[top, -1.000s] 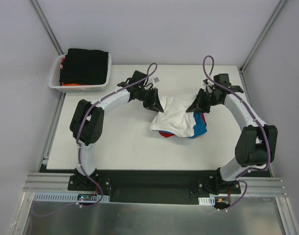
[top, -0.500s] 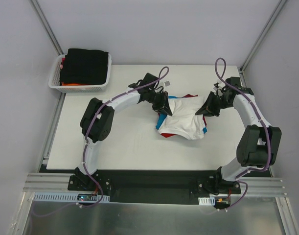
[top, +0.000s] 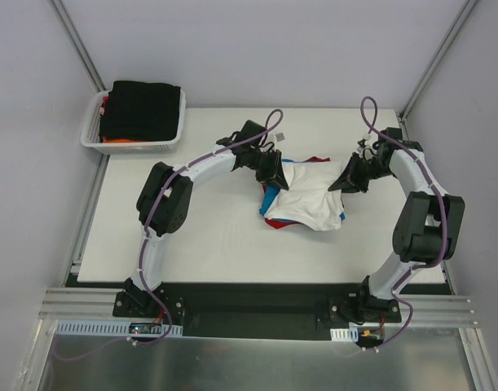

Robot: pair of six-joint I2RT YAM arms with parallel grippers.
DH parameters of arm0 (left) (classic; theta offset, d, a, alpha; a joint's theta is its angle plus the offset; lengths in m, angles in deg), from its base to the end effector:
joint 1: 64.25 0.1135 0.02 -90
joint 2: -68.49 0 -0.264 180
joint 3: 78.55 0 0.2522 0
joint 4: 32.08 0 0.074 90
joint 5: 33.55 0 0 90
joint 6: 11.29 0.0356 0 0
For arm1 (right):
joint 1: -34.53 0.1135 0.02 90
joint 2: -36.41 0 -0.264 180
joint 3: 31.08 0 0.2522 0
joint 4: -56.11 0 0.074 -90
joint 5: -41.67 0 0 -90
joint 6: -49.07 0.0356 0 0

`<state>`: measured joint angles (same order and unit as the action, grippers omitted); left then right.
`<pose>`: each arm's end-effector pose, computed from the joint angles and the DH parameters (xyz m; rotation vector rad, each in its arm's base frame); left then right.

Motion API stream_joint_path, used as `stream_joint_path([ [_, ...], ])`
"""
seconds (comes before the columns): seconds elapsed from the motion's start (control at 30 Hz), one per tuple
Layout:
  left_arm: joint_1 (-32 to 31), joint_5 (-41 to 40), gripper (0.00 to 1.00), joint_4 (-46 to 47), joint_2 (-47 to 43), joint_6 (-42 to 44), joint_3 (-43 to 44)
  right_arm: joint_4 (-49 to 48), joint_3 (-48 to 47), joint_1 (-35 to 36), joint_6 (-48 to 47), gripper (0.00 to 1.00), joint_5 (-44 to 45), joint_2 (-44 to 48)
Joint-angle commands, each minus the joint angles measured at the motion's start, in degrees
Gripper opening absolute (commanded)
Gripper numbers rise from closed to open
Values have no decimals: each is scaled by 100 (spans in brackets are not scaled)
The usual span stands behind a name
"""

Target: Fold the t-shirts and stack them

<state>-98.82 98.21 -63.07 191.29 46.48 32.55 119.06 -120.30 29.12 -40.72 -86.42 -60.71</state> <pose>0.3850 -0.2941 0.2161 0.4653 2.4730 -1.3889 0.3366 -0.0098 0.2444 -0.0242 2.6503 0.8922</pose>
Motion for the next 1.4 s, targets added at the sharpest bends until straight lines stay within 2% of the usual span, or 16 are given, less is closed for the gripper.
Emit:
stream_joint_path([
  [0.0,38,-431,0,-201,-178,41,57,161,-495,-153,-170,1,91,-245],
  [0.23,38,-906,0,-210,-248,-91,-48,311,-1067,-153,-91,1,214,-790],
  [0.67,38,-1064,0,-219,-239,-214,-22,486,-1735,-153,-126,1,223,-1722],
  [1.37,-59,-1600,0,-447,-775,173,66,232,-1603,-136,-109,1,320,-1327],
])
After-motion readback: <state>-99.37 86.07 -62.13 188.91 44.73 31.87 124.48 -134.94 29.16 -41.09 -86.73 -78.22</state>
